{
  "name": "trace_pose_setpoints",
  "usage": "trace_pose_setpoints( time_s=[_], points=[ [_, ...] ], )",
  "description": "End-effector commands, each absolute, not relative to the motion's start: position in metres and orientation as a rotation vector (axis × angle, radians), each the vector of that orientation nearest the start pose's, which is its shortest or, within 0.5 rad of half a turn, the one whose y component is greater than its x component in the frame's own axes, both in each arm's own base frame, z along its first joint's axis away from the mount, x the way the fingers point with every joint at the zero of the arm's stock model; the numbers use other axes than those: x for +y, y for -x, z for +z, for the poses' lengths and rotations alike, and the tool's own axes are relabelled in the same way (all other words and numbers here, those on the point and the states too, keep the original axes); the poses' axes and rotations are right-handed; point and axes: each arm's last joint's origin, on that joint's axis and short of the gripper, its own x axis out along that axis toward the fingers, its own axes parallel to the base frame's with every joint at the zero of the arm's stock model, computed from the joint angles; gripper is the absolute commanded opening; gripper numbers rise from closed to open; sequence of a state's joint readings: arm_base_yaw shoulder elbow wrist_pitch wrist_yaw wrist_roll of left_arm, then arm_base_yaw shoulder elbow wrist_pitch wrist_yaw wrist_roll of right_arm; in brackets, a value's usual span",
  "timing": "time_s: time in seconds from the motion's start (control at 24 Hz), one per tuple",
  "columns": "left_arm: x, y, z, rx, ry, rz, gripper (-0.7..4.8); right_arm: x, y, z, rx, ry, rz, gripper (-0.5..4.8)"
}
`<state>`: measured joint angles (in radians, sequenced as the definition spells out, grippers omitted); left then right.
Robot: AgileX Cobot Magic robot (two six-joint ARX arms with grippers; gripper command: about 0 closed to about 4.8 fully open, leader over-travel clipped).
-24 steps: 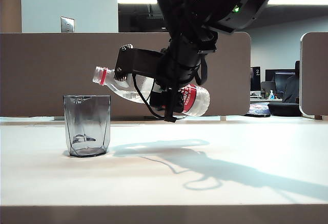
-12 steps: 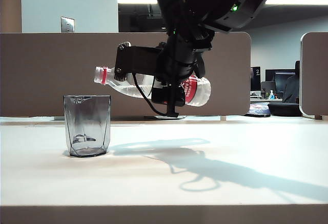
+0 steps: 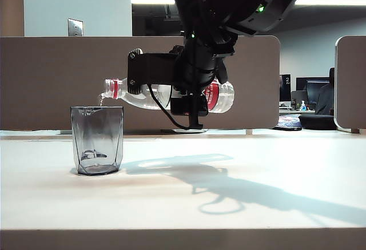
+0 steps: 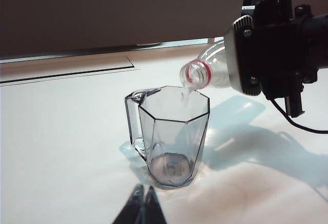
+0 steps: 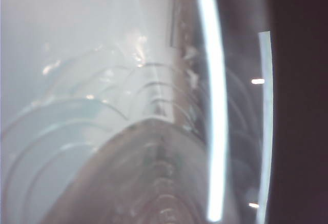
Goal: Pick up the mineral water bottle on the table and pour water into the mug until it's half full.
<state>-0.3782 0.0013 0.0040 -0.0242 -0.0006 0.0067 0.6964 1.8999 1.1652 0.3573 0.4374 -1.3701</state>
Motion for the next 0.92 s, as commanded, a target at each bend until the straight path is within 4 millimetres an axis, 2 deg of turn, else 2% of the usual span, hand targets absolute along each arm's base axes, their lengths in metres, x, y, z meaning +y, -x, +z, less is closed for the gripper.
trace_pose_setpoints(
  time_s=[0.04,0.92],
  points=[
    [-0.0359,-0.0905,0.1638,0.014,-0.01,-0.381,-0.05,0.2587,-0.3271,0.2143,0.021,1.555,0.383,2.69],
    [-0.0359,-0.0905,0.1638,0.014,-0.01,-0.381,-0.05,0.2593,-0.3275,0.2163,-0.019,1.626,0.384,2.69]
  ],
)
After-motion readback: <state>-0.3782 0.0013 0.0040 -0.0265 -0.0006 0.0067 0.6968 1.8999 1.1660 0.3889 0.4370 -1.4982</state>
